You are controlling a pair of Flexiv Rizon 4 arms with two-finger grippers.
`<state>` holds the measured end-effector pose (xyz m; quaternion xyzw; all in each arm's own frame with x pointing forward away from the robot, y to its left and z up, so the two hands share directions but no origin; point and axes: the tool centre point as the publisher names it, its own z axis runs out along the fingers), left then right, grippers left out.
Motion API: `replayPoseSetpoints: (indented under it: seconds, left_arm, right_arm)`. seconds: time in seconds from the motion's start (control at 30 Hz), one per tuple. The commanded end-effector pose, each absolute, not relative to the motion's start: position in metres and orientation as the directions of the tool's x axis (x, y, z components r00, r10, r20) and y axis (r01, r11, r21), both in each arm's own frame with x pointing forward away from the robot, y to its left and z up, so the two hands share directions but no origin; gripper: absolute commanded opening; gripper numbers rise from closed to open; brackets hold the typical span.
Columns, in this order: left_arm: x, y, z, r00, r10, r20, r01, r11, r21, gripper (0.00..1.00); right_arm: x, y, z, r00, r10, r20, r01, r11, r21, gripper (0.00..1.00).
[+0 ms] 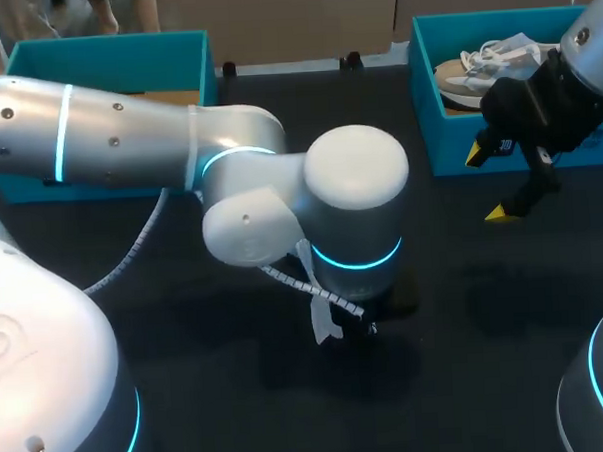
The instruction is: Take the shoe out of the shoebox, open the shoe tongue, remove and reinsert the insole, then place the shoe into the shoebox
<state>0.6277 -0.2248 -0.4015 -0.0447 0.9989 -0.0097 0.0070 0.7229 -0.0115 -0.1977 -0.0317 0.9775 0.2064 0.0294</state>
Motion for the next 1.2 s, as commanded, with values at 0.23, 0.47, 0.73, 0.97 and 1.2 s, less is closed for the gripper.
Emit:
replayPoseSetpoints:
  seconds: [0.23,0.47,0.73,0.97,1.2]
  left_arm:
    - [0.624,-0.225,-0.387,-0.996,-0.048,0.076,-0.046,0.999,0.021,0.00]
    - [0.629,-0.214,-0.346,-0.995,-0.017,0.097,-0.013,0.999,0.043,0.00]
    - [0.634,-0.206,-0.295,-0.991,0.041,0.128,0.046,0.998,0.030,0.00]
    - [0.635,-0.200,-0.254,-0.988,0.090,0.126,0.095,0.995,0.031,0.00]
    - [0.638,-0.190,-0.214,-0.986,0.123,0.110,0.128,0.991,0.042,0.00]
  right_arm:
    - [0.723,-0.011,-0.198,-0.996,-0.049,-0.069,-0.073,0.914,0.400,1.00]
    - [0.723,-0.011,-0.198,-0.996,-0.049,-0.069,-0.073,0.914,0.400,1.00]
    - [0.723,-0.011,-0.198,-0.996,-0.049,-0.069,-0.073,0.914,0.400,1.00]
    - [0.723,-0.011,-0.198,-0.996,-0.049,-0.069,-0.073,0.914,0.400,1.00]
    - [0.723,-0.011,-0.198,-0.996,-0.049,-0.069,-0.073,0.914,0.400,1.00]
